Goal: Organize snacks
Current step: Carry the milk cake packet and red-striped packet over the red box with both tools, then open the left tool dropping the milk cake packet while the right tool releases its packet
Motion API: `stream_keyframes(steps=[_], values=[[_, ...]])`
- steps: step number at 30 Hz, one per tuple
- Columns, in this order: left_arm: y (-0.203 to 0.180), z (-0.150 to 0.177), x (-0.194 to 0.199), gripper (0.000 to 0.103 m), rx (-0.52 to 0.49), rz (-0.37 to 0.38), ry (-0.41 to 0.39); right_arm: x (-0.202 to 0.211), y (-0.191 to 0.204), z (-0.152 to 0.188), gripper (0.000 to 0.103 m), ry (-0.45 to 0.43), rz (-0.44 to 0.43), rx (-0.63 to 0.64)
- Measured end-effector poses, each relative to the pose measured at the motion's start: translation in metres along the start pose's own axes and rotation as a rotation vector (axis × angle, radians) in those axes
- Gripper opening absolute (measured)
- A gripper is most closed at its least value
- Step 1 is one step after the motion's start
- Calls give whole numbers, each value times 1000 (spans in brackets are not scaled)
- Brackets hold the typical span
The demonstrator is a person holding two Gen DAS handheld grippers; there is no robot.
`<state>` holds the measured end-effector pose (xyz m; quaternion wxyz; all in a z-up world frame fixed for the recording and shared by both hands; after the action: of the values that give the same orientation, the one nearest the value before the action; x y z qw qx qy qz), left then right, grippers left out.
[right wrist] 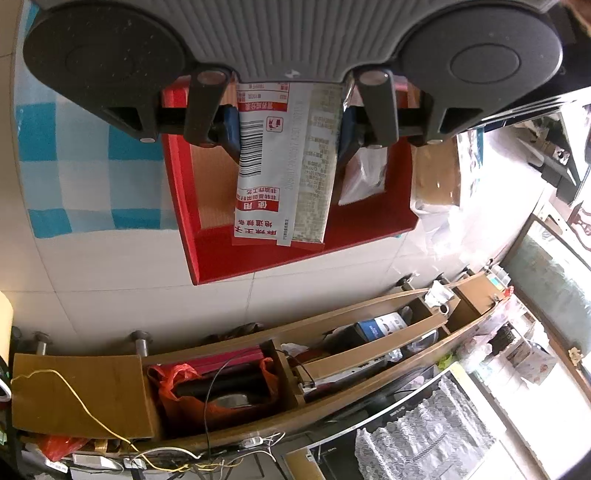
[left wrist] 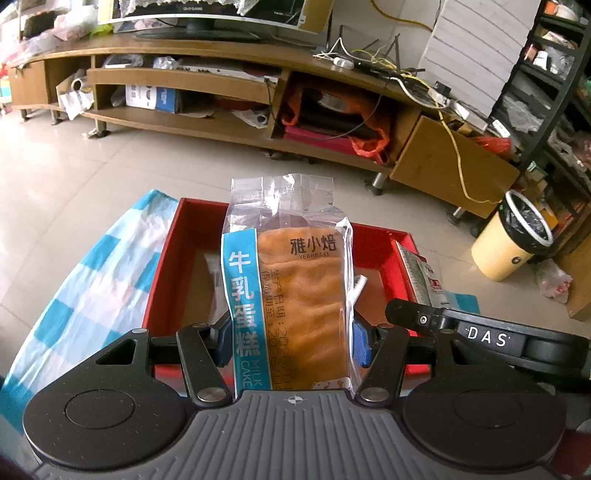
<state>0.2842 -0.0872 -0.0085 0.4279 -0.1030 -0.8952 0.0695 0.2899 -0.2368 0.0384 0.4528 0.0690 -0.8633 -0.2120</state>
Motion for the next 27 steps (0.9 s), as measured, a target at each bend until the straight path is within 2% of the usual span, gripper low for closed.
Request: stream_keyframes(steps=[13, 17, 27], values=[[9, -13, -49, 66, -13, -73, 23, -48, -16, -10, 50, 35, 84, 33], [8, -14, -54, 67, -18, -96, 20, -54, -18, -10, 51, 41, 101, 52], [9, -17, -48, 69, -6, -91, 3, -54, -22, -11, 53, 31, 123, 55]])
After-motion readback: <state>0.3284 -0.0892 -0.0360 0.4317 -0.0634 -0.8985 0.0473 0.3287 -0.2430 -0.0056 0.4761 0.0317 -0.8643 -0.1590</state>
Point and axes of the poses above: each gripper's, at about its wrist camera, not at the fingertips, and x roughly against the way its jaws point, y to its left, z to its underside, the point moved 8 cm from there along -x, roughly the way its jaws point, and after that the axes turned 2 degrees about -y, right-handed, at the moved point
